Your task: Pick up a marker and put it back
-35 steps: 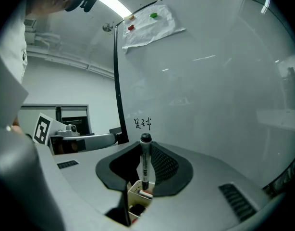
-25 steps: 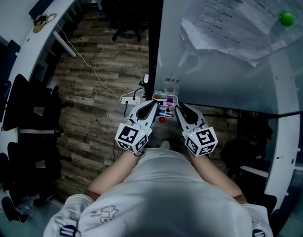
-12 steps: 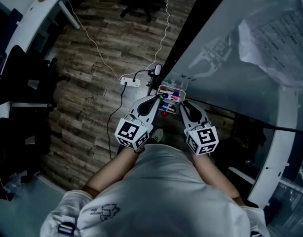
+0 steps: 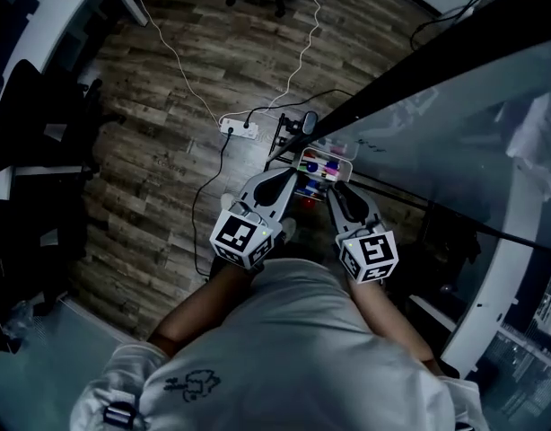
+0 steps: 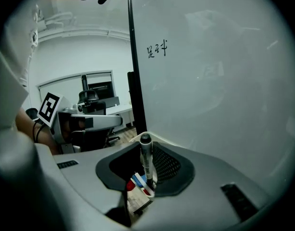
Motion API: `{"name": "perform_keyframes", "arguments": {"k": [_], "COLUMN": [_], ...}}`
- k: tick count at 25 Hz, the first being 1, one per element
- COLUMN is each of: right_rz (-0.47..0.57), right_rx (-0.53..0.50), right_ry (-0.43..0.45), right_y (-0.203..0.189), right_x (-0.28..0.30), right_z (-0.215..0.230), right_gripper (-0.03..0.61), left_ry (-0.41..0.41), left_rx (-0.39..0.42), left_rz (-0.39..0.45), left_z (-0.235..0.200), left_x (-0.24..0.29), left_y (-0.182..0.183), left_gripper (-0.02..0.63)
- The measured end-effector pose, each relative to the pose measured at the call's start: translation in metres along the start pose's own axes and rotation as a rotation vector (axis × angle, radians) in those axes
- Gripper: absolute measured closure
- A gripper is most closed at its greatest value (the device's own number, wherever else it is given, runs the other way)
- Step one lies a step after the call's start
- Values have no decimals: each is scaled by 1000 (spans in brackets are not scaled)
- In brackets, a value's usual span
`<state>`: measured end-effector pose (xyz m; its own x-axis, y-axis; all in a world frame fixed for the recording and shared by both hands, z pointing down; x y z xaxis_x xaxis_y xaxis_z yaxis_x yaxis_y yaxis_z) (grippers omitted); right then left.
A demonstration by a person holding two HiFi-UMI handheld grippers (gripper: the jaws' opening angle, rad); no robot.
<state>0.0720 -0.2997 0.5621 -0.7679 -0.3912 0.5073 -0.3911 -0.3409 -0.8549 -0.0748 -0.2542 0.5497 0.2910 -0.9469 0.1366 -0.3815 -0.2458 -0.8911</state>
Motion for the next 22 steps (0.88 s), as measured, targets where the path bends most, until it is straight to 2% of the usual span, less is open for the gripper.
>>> {"name": "perform_keyframes", "arguments": {"k": [12, 22], "right_rz": [30, 70], "right_rx": [18, 8], "right_ry": [91, 118], "right_y": [10, 18], "right_x": [14, -5], "right_z": [-17, -24], "right_gripper": [477, 474], "left_ry": [21, 35], "left_rx": [-13, 23], "left_rz": [15, 47], "left_z": [-17, 2], "left_x": [-5, -19], "left_y": [7, 20], "left_gripper": [609, 609]}}
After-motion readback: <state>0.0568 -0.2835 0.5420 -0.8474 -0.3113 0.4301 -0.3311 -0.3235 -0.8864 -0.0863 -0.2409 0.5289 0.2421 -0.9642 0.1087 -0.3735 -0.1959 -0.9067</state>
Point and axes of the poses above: the fingertips, and each gripper's own axes: x forward along the fingers, z to its right, y out of its top, the point moved 5 cm from there along -x, backward along the fingers, and after that the axes turned 2 degrees about -z, right-handed, at the moved point
